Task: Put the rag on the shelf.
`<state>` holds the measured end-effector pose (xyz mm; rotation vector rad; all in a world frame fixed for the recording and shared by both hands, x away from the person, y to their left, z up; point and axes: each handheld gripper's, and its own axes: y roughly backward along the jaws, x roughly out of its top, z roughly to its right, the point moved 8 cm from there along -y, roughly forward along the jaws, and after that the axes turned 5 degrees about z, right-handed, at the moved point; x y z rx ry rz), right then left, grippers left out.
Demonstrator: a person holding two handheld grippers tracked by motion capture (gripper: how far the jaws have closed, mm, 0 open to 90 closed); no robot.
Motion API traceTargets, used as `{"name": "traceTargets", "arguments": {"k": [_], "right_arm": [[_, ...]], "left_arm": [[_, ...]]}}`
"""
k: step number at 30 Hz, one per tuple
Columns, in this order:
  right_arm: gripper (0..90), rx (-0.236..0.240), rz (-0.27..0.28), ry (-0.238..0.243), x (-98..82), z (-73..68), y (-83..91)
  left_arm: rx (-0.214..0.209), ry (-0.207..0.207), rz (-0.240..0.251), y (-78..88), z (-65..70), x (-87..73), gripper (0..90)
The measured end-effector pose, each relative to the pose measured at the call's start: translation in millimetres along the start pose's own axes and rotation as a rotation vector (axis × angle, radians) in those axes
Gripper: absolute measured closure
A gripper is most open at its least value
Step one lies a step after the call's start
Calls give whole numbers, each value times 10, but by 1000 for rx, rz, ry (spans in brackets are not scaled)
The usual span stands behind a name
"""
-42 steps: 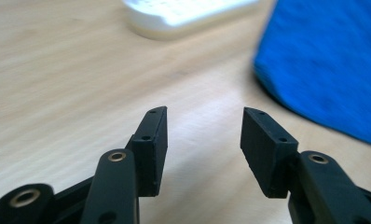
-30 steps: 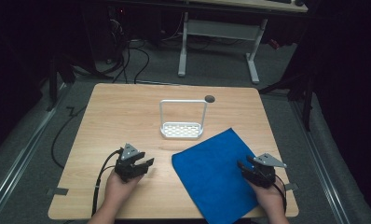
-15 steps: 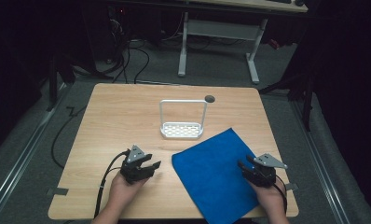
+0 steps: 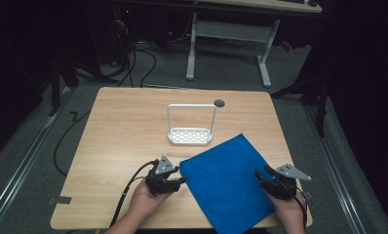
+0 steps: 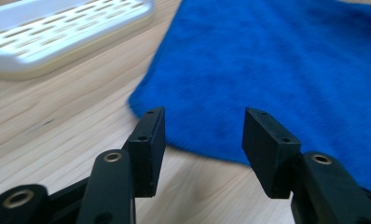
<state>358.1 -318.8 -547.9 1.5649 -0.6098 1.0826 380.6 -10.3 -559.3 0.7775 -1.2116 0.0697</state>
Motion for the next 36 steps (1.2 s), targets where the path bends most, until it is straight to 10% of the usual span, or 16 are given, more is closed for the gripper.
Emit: {"name": "traceTargets", "arguments": {"k": [12, 19, 27, 36], "right_arm": [[530, -40, 13, 37, -107, 49, 153], [531, -45, 12, 28, -113, 65, 167], [538, -27, 6, 33, -104, 24, 120], [545, 1, 1, 39, -63, -35, 33]], "left_arm": [[-128, -43, -63, -295, 458, 31, 488], [-139, -58, -106, -378, 544, -42, 516], [-138, -76, -153, -402, 548, -113, 900], [-141, -73, -161, -320, 458, -149, 900]]}}
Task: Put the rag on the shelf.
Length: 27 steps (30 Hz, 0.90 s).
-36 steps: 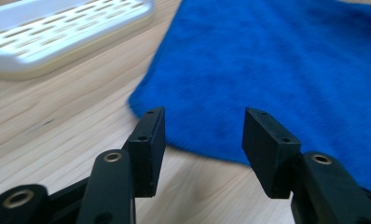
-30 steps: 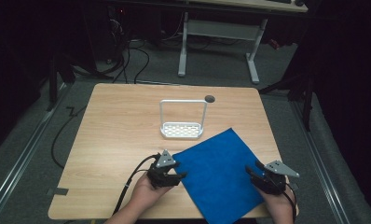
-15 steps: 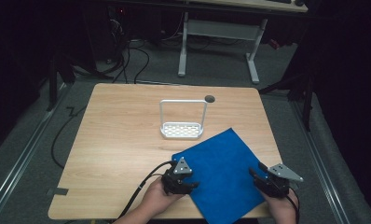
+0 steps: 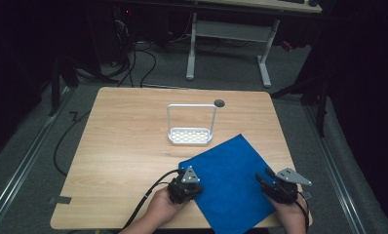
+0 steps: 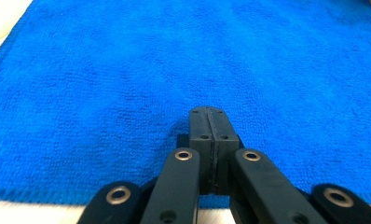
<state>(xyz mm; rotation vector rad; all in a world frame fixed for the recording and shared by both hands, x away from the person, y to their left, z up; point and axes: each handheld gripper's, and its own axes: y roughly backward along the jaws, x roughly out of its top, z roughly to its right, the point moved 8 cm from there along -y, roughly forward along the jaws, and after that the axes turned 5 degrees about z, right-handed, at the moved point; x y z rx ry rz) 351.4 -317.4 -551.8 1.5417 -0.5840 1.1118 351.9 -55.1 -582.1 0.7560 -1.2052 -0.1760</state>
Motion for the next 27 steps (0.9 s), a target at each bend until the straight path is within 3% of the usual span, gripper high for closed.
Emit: {"name": "traceTargets", "arguments": {"k": [3, 9, 13, 20, 27], "right_arm": [[583, 23, -10, 7, 18, -46, -49], [780, 71, -48, 40, 51, -157, -173], [899, 101, -74, 38, 61, -194, -255], [900, 140, -138, 68, 40, -277, -501], [900, 160, -174, 115, 20, -402, -643]], "left_arm": [[18, 25, 5, 89, -106, -52, 900], [77, 77, 13, 273, -336, -156, 900], [114, 112, 21, 383, -485, -217, 900], [170, 186, 42, 596, -705, -352, 900], [183, 210, 51, 656, -758, -394, 900]]}}
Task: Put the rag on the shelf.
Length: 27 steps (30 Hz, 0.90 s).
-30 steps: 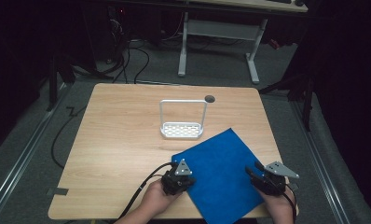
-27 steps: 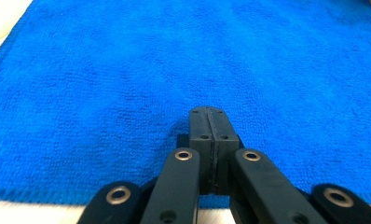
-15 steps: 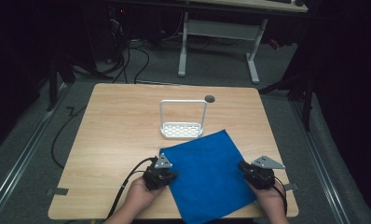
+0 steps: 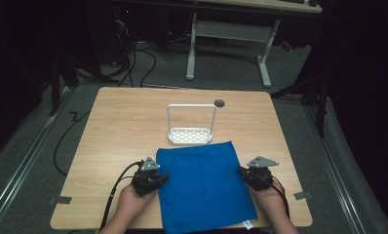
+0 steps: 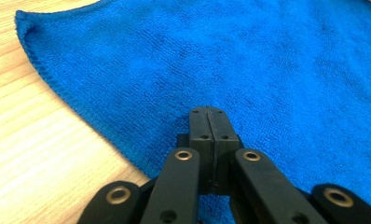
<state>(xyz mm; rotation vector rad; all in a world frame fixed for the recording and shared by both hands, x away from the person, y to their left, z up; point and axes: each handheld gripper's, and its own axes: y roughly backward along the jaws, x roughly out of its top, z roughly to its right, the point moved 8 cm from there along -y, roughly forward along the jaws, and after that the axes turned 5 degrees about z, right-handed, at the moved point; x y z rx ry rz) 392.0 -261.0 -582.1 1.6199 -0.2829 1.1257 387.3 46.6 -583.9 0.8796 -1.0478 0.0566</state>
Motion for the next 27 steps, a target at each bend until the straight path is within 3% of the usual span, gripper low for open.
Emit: {"name": "traceTargets", "arguments": {"k": [12, 22, 24, 27], "right_arm": [[900, 7, 4, -6, -56, -57, 68], [900, 50, -12, -12, -152, -194, 212], [900, 52, 31, -3, -72, -202, 228], [900, 51, 41, -3, -14, -194, 188]], "left_arm": [[6, -5, 4, -5, -55, 17, 900], [18, -3, 8, -15, -131, 42, 900], [20, -6, 8, -14, -129, 42, 900], [26, -6, 12, -11, -126, 37, 900]]}}
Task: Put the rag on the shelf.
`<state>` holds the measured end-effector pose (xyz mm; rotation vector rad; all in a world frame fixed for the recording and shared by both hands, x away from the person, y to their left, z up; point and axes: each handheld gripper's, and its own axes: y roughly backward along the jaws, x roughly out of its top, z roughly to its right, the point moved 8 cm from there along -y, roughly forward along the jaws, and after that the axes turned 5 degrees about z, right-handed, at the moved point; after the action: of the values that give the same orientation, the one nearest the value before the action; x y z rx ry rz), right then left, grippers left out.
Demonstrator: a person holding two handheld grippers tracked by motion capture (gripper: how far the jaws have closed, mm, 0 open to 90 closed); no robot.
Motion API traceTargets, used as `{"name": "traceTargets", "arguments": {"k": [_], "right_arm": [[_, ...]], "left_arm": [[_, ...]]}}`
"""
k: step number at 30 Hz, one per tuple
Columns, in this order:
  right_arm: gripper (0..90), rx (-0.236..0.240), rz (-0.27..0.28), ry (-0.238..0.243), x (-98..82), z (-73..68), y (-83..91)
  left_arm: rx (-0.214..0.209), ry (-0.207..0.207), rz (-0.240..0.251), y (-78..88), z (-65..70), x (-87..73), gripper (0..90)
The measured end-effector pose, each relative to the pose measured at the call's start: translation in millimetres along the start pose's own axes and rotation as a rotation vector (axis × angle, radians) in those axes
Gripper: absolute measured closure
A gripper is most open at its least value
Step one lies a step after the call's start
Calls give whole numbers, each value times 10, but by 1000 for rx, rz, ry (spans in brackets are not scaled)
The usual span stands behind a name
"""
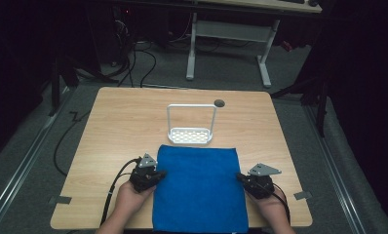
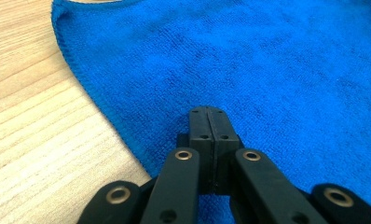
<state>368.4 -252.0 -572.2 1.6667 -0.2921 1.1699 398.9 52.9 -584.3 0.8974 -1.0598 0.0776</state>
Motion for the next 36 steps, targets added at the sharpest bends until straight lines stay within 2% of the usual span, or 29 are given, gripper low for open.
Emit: {"name": "traceTargets", "arguments": {"k": [4, 9, 16, 18, 23, 25, 27, 28, 31, 32, 34, 35, 36], "right_arm": [[900, -30, -2, 2, 102, 73, -194], [900, -33, -29, 6, 63, 103, -264], [900, -5, -32, 30, 17, -31, -199], [900, 20, -32, 42, 9, -100, -188], [900, 47, -39, 61, 7, -199, -180], [900, 51, -42, 79, 11, -225, -182], [870, 51, -34, 86, 28, -225, -171], [865, 34, 4, 67, 85, -164, -121], [864, 20, 32, 35, 112, -73, -69], [863, 9, 32, 12, 80, -4, -42], [860, 7, 27, 6, 55, 19, -37], [851, 0, 18, -5, 22, 55, -24], [851, 0, 18, -5, 22, 55, -24]], "left_arm": [[1, 10, 9, 13, -6, -13, 900], [4, 17, 10, 40, -18, -32, 900], [7, 13, -10, 142, -20, -102, 900], [5, 11, -19, 185, -20, -130, 900], [7, 25, -29, 281, -34, -195, 900], [31, 19, -28, 296, -56, -189, 898], [77, 4, 5, 310, -115, -140, 832], [100, -1, 31, 321, -163, -100, 822], [146, 45, 95, 336, -339, 19, 763], [157, 61, 98, 319, -397, 41, 700], [178, 85, 96, 266, -489, 65, 675], [183, 107, 90, 199, -539, 89, 626], [183, 107, 90, 199, -539, 89, 612]]}}
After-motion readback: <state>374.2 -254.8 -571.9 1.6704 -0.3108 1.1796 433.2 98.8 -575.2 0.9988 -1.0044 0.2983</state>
